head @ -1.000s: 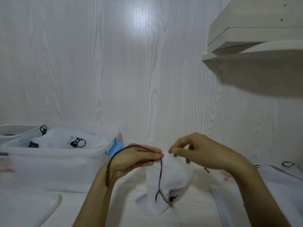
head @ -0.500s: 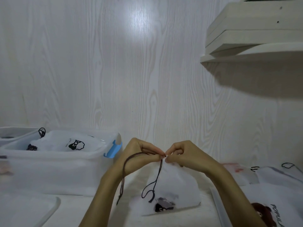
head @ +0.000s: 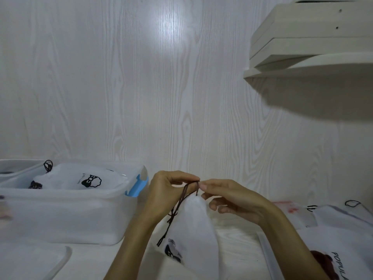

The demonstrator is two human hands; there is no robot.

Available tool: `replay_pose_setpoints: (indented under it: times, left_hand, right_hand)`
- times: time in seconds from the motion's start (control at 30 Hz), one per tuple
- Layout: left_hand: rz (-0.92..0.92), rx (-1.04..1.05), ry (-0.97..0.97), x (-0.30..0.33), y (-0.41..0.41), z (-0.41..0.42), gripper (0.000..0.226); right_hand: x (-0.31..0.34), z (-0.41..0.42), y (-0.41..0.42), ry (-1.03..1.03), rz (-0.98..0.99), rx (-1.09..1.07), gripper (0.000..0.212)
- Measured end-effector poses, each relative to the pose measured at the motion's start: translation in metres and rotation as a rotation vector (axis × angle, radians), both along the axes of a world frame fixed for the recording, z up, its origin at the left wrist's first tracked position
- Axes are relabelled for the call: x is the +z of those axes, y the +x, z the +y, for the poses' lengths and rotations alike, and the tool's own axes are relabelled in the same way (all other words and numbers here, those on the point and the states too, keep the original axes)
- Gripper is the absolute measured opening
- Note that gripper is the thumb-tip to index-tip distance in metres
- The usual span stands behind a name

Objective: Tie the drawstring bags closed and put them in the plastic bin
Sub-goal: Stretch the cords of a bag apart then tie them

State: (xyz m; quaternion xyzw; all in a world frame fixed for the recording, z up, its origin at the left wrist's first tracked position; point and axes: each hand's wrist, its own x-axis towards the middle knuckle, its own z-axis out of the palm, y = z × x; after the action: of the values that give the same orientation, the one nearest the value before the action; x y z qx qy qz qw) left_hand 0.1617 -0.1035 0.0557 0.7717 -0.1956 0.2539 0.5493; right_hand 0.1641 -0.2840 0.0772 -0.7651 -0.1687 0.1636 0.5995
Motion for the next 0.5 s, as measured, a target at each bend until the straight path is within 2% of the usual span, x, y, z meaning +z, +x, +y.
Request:
replay_pose_setpoints:
  times: [0.17,0.33,0.37,0.47,0.5]
  left_hand:
    - [-0.013,-0.038,0.010,0.001,0.002,0.003,0.013]
    - [0.113,-0.172,0.012,0.006,-0.002,0.012,0.024]
    - [0.132,-0.182,0.012,0.006,-0.001,0.013,0.019]
    - [0.151,-0.196,0.035,0.003,-0.001,0.013,0.013]
    - [0.145,-0.192,0.046,0.002,0.000,0.011,0.014]
  right_hand:
    - [-0.008,0.005,0.005,0.053,-0.022,-0.029,0.023]
    - [-0.010,0.003,0.006,0.043,-0.065,-0.079,0.009]
    - [-0.010,0.005,0.007,0.004,-0.152,-0.167,0.005]
    - [-0.011,0.012,0.007,-0.320,-0.651,-0.575,0.008]
    - [-0.011,0.013,0.005,-0.409,-0.771,-0.640,0.009]
